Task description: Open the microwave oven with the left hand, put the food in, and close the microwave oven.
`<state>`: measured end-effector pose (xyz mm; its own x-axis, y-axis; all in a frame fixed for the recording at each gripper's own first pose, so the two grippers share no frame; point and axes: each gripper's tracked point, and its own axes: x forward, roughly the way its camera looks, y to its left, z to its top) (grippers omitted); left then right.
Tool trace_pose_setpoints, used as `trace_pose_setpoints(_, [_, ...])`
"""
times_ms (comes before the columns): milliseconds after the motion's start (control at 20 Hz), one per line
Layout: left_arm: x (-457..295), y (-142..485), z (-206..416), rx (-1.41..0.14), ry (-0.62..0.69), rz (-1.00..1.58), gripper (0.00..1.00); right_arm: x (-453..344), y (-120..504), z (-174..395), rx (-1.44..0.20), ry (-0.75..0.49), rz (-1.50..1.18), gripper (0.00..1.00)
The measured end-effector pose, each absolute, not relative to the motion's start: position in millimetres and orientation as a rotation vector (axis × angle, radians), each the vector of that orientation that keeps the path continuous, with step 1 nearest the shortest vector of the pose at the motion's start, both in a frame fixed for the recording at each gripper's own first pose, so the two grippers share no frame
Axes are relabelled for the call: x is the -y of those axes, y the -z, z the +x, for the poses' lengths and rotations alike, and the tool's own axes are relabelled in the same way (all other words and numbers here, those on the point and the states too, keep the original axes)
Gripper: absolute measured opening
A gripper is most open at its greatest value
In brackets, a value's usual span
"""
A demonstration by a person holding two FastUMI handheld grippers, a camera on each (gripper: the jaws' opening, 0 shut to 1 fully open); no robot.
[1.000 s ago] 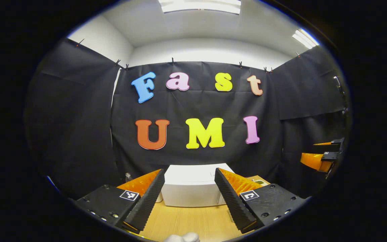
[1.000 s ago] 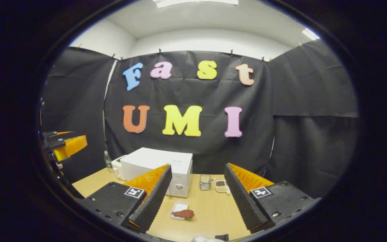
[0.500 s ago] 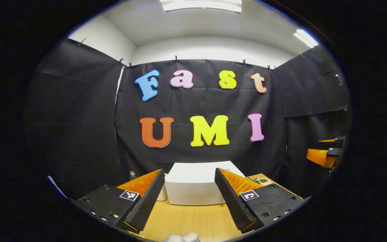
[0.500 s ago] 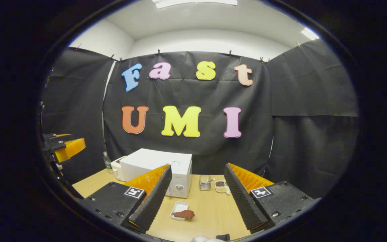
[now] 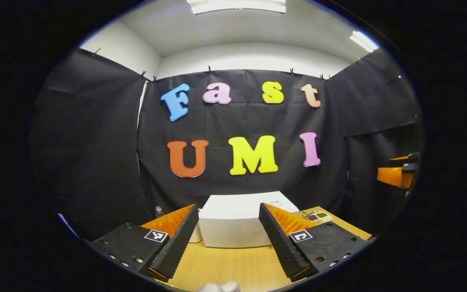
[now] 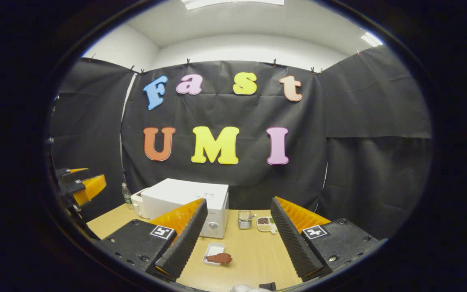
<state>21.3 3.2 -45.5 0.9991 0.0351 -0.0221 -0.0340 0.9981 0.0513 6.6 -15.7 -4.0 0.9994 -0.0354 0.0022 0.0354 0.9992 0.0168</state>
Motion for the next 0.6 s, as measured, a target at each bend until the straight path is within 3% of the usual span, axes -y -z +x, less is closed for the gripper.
trace_pose_setpoints(150, [23.2,81.1,45.7,-0.040,-0.007,0.066,0.93,32.8,-0.8,10.8,-0.001,0.044,0.009,1.00])
trace_pose_setpoints(200, [34.1,95.5,55.8,-0.053,0.006,0.057,0.93,39.3,-1.2,12.3,-0.004,0.048,0.004,0.92])
trace_pose_setpoints(250, [47.4,110.8,66.9,-0.067,0.021,0.044,0.93,48.1,-4.1,14.1,-0.002,0.056,-0.003,1.00])
trace_pose_setpoints(400, [80.7,156.0,103.4,-0.104,0.040,0.010,0.93,76.9,-13.0,20.2,-0.003,0.080,-0.023,1.00])
trace_pose_setpoints(450, [88.3,171.5,116.6,-0.109,0.032,0.012,0.94,87.8,-15.3,21.7,-0.006,0.091,-0.036,0.92])
trace_pose_setpoints(500, [98.2,183.8,130.0,-0.118,0.035,0.024,0.94,100.3,-15.7,24.0,-0.009,0.108,-0.049,1.00])
trace_pose_setpoints(600, [114.9,211.9,158.5,-0.127,0.042,0.046,0.95,120.7,-15.1,28.0,-0.026,0.135,-0.073,1.00])
